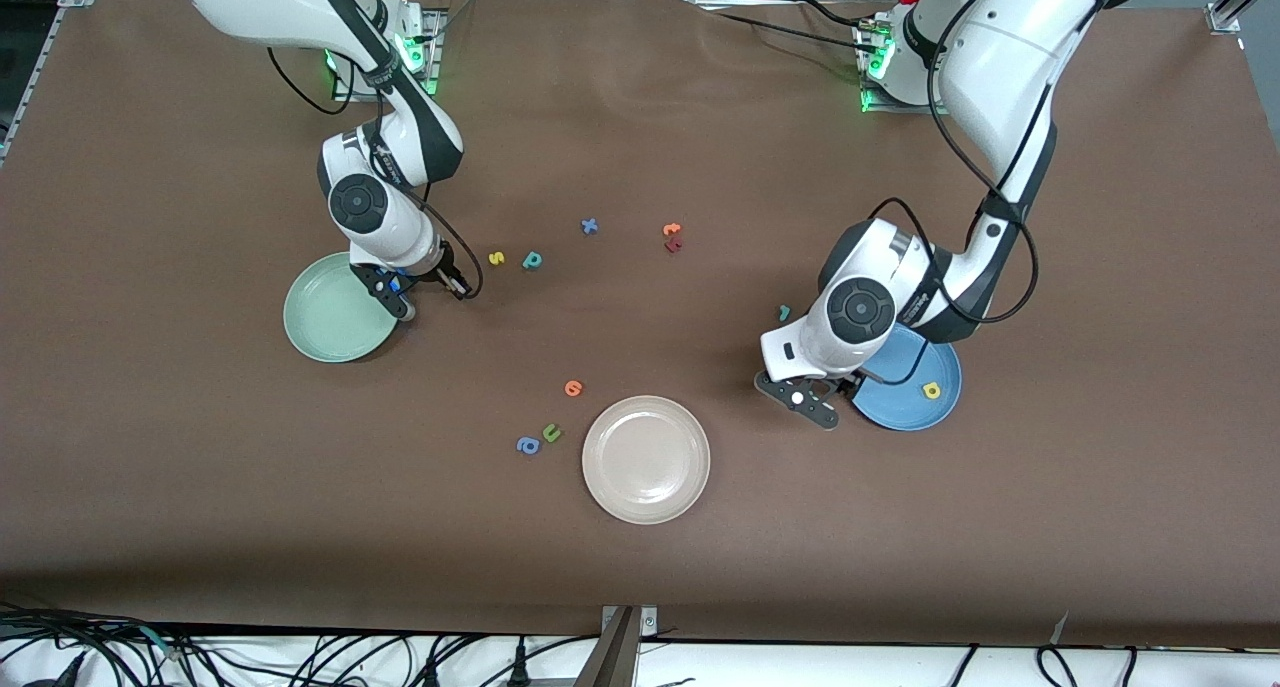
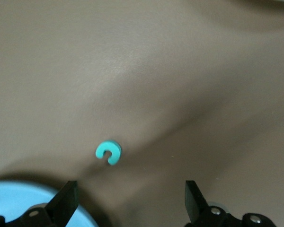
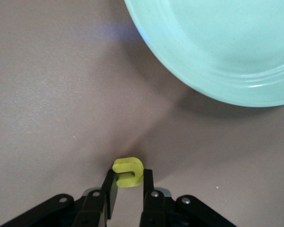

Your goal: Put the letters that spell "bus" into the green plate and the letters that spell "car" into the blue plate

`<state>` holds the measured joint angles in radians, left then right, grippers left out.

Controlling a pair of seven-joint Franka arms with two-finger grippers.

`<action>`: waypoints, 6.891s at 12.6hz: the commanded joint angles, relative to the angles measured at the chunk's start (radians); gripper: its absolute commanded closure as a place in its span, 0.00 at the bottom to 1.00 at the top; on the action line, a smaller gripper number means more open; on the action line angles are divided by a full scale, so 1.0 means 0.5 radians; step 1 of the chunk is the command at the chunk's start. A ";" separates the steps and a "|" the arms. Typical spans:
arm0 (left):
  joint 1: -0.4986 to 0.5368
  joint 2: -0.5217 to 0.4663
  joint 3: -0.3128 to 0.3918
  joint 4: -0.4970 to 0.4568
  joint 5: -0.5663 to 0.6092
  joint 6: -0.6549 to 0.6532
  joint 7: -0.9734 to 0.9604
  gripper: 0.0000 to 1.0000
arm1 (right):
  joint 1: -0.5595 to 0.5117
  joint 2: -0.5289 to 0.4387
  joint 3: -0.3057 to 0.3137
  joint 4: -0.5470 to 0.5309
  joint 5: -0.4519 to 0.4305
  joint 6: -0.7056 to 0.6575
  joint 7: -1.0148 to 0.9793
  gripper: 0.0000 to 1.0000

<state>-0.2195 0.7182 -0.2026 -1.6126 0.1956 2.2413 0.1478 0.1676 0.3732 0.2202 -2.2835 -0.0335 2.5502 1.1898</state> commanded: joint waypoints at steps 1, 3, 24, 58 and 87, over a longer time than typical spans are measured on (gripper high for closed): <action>0.034 0.097 0.006 0.081 0.057 0.116 0.394 0.02 | -0.004 -0.105 0.004 0.072 0.015 -0.215 -0.097 1.00; 0.046 0.122 0.009 0.068 0.057 0.153 0.523 0.06 | -0.007 -0.154 -0.035 0.179 0.009 -0.470 -0.231 1.00; 0.331 -0.151 -0.003 0.068 0.026 -0.353 0.839 0.94 | -0.004 -0.206 -0.549 0.278 0.024 -0.744 -1.366 0.01; 0.322 -0.277 -0.478 -0.812 0.336 0.356 -0.786 1.00 | 0.079 0.027 0.195 -0.105 -0.099 0.075 0.480 0.18; 0.448 -1.233 0.083 0.152 -0.345 -1.304 -0.373 0.00 | 0.076 -0.332 -0.069 0.103 -0.099 -0.623 -0.215 0.95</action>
<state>0.0678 0.2081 -0.2307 -1.4417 0.0483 1.5857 -0.0665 0.2031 0.2450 0.2364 -2.2536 -0.0745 2.3217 1.1953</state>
